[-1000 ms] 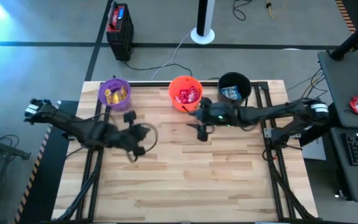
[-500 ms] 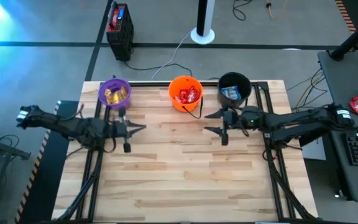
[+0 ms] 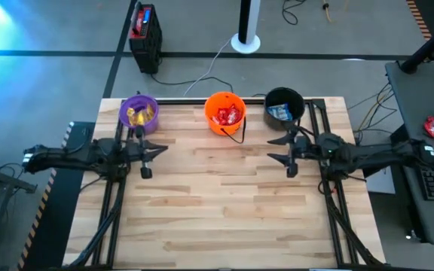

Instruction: Sort candy by brand, put in halloween buckets

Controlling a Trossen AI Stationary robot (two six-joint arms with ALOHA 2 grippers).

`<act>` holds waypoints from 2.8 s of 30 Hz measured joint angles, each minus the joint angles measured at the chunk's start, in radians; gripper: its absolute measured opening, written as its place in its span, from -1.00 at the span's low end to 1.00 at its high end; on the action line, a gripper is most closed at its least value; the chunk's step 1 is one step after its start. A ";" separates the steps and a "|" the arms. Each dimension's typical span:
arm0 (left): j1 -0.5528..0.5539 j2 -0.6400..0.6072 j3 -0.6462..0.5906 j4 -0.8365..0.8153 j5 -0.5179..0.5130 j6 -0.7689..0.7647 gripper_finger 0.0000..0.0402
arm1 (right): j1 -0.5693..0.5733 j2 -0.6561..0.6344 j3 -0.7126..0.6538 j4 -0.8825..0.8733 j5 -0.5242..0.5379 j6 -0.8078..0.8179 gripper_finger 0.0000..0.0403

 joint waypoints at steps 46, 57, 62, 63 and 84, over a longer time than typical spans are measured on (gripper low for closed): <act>-0.001 -0.250 -0.104 -0.128 -0.082 -0.050 -1.00 | 0.002 -0.538 -0.222 -0.145 -0.157 0.229 0.07; -0.001 -0.234 -0.104 -0.127 -0.082 -0.050 -1.00 | 0.002 -0.537 -0.222 -0.146 -0.157 0.238 0.07; -0.001 -0.227 -0.104 -0.127 -0.082 -0.050 -1.00 | 0.002 -0.537 -0.222 -0.146 -0.157 0.238 0.07; -0.001 -0.225 -0.104 -0.127 -0.082 -0.050 -1.00 | 0.002 -0.537 -0.222 -0.146 -0.157 0.238 0.07; -0.001 -0.196 -0.104 -0.127 -0.081 -0.050 -1.00 | 0.002 -0.537 -0.222 -0.146 -0.157 0.238 0.07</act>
